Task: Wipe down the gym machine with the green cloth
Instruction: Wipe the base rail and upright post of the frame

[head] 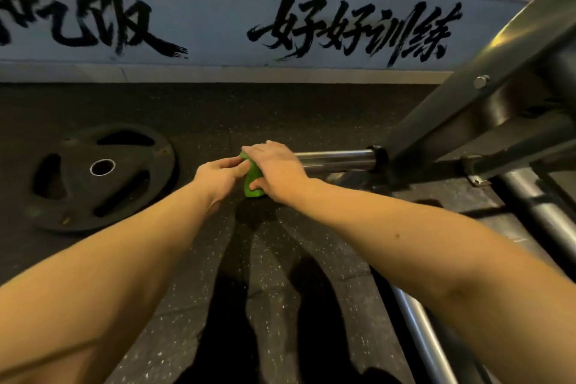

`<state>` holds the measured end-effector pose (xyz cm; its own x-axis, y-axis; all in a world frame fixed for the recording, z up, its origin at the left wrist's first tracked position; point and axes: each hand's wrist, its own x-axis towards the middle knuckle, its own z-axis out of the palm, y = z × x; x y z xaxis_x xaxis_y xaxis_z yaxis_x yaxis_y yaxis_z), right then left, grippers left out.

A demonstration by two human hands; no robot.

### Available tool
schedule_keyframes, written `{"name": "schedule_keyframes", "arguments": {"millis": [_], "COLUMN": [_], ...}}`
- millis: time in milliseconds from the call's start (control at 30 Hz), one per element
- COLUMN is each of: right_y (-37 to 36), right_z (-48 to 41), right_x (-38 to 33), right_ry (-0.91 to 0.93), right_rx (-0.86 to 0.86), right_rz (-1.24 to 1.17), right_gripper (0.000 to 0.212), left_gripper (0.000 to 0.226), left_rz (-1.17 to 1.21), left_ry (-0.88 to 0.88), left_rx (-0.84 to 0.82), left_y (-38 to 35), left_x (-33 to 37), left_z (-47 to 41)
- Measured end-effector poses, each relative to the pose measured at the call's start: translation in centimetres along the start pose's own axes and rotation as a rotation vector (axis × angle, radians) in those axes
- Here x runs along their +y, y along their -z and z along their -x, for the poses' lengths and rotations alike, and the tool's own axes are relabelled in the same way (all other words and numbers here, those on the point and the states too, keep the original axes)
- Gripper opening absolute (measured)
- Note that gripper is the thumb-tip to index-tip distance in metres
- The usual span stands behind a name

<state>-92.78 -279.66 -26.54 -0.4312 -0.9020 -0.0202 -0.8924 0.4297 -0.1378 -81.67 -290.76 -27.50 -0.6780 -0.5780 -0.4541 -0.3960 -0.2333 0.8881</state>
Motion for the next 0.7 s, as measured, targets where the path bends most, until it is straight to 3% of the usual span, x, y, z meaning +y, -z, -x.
{"name": "schedule_keyframes", "arguments": {"millis": [133,333,467,533,700], "right_y": [-0.1,0.2,0.7,1.2,2.7], "right_z": [1.4,6.5,7.1,7.8,11.3], "right_x": [3.1,14.4,12.4,9.0,-0.1], "right_ry": [0.008,-0.381,-0.573,-0.650,-0.760], "right_rx": [0.024,0.035,0.043,0.063,0.298], "right_rz": [-0.093,0.118,0.099,-0.035,-0.734], "right_gripper": [0.076,0.068,0.067,0.054,0.025], "left_gripper": [0.028,0.033,0.035,0.031,0.014], "left_rz": [0.058,0.001,-0.058,-0.105,-0.220], "left_ry": [0.021,0.042,0.100,0.135,0.233], "left_rx": [-0.005,0.046,0.020,-0.011,-0.110], "left_y": [-0.4,0.1,-0.6,-0.8,-1.5], "left_x": [-0.7,-0.6,0.1,0.9,3.0], "left_z": [-0.3,-1.1,0.7,2.2,6.8]}}
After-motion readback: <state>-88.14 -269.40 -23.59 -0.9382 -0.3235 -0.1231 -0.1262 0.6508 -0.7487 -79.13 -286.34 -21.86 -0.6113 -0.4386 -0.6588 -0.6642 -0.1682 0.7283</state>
